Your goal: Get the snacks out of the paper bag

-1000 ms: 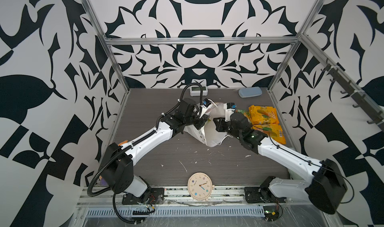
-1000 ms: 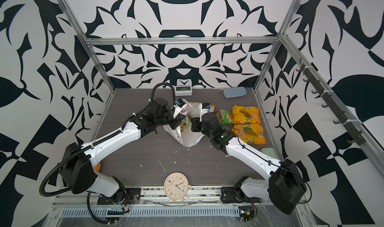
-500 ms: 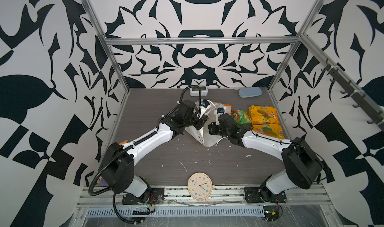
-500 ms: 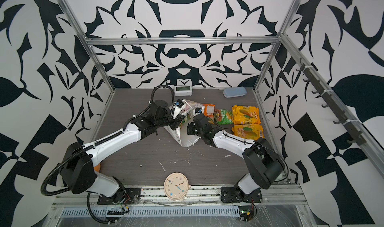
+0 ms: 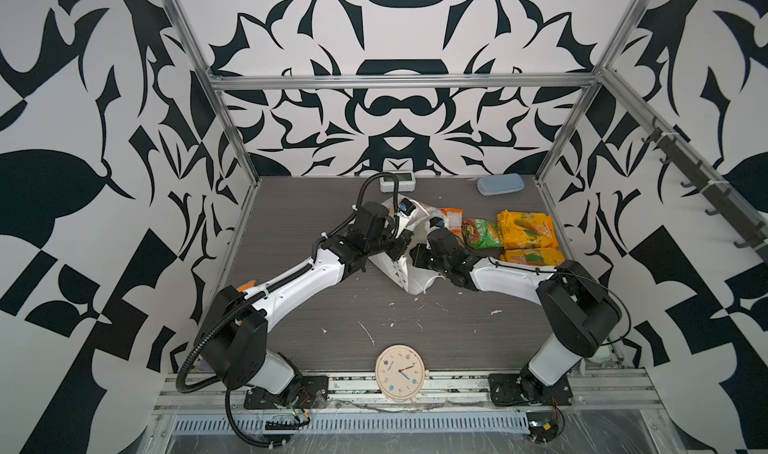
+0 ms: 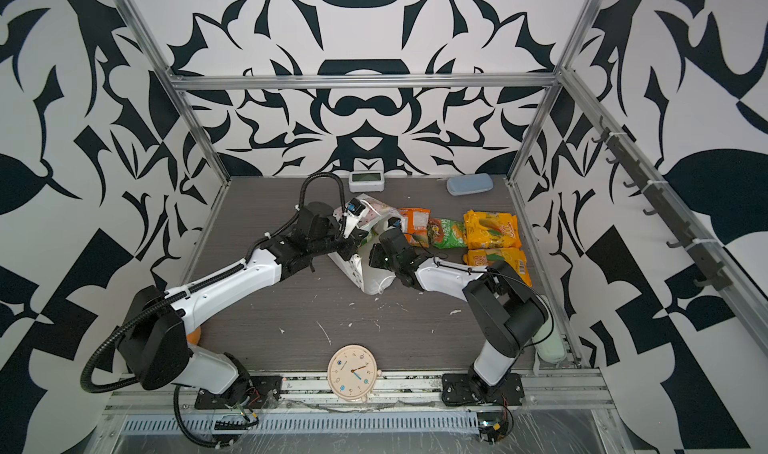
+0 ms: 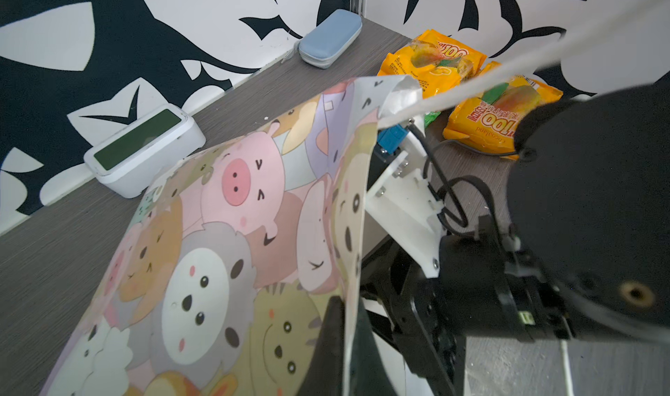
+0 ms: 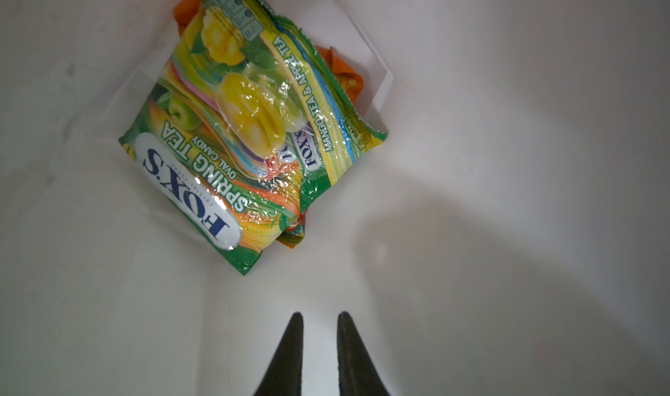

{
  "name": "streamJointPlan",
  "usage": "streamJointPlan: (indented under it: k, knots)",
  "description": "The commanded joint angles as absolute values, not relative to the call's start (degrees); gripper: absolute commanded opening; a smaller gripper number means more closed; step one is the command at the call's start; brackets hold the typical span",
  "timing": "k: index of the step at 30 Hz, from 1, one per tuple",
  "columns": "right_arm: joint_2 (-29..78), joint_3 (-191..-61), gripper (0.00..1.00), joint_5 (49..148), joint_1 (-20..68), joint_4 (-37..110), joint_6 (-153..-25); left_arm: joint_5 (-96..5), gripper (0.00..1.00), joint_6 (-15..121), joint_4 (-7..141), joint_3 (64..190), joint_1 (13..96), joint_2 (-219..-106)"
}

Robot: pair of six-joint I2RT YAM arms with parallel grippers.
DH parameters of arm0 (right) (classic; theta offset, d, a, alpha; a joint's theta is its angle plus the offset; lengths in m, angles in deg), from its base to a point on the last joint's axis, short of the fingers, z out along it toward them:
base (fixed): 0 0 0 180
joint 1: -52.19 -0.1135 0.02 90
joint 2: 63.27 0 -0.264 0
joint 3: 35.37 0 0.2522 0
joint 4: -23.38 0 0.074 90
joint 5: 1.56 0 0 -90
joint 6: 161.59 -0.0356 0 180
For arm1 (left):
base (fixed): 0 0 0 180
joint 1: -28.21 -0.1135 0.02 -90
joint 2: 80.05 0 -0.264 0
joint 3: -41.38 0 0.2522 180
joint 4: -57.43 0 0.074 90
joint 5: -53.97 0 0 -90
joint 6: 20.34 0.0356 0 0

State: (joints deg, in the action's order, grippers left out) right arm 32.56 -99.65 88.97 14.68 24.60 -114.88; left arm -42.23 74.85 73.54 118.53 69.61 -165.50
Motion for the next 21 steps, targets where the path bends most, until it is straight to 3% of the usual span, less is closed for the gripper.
streamJointPlan:
  k: [1,7,12,16,21]
  knots:
    - [30.06,-100.16,0.24,89.41,14.23,19.4,-115.87,-43.16,0.0,73.44,69.88,118.67,69.6,-164.32]
    - [20.71,-98.33,0.28,88.04,14.16,21.63,-107.92,-42.62,0.0,73.29,69.87,118.61,69.6,-164.86]
    - [12.78,-97.89,0.25,93.53,14.14,22.99,-101.7,-41.97,0.0,72.83,69.55,118.42,69.6,-165.0]
    - [9.67,-95.79,0.22,92.08,14.14,21.45,-104.27,-40.91,0.0,72.15,68.82,118.33,69.6,-165.11]
    - [13.43,-96.77,0.15,89.38,11.89,19.97,-112.27,-39.77,0.0,71.63,68.73,118.6,69.6,-165.35]
